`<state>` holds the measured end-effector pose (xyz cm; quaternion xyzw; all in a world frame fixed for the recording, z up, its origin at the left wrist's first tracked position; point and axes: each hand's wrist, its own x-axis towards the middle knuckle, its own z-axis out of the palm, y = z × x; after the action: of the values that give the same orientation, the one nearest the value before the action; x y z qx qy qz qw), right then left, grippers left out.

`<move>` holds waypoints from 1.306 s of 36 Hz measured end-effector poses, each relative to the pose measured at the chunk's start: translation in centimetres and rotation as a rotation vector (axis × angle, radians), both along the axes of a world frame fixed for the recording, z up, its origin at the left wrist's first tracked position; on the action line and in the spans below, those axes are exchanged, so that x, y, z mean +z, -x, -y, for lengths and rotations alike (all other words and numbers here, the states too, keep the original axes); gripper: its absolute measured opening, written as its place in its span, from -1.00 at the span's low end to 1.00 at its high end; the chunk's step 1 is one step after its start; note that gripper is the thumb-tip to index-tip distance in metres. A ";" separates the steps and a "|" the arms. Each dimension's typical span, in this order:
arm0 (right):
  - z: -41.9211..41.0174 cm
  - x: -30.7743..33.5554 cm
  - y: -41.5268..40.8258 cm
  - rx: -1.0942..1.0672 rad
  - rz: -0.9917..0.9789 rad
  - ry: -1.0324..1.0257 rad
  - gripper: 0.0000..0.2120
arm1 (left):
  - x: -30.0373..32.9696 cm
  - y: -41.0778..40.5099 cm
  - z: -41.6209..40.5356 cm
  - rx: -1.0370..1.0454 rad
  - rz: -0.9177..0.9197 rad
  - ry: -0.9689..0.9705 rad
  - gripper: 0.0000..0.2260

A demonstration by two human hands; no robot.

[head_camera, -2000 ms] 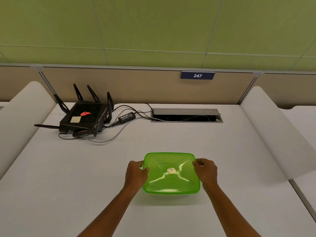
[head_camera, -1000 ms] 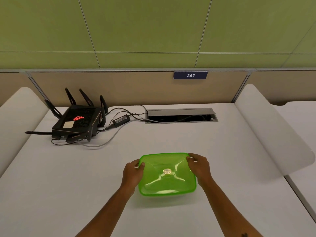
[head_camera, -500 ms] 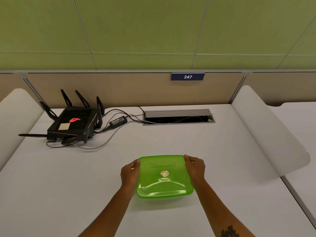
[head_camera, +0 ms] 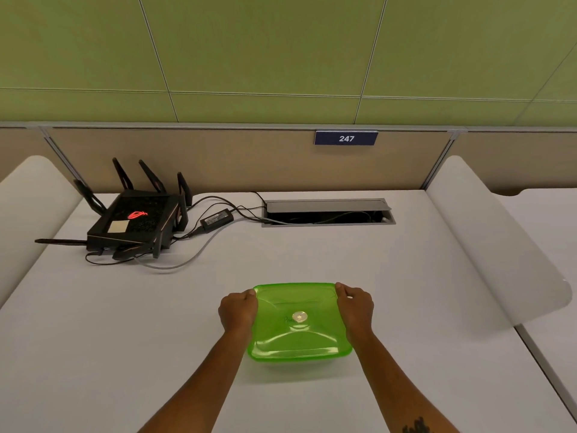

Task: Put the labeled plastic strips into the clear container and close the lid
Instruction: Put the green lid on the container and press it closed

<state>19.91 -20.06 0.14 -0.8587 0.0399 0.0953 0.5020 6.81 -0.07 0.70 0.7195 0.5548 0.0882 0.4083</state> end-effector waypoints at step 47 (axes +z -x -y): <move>8.7 0.1 5.3 0.025 -0.646 -0.379 -0.81 | -1.3 10.5 6.9 0.210 0.612 0.589 -0.69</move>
<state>14.62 -28.75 0.26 -0.6768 0.1672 0.3730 0.6122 -3.64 -6.98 -0.55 0.4526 0.4799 0.1765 0.7305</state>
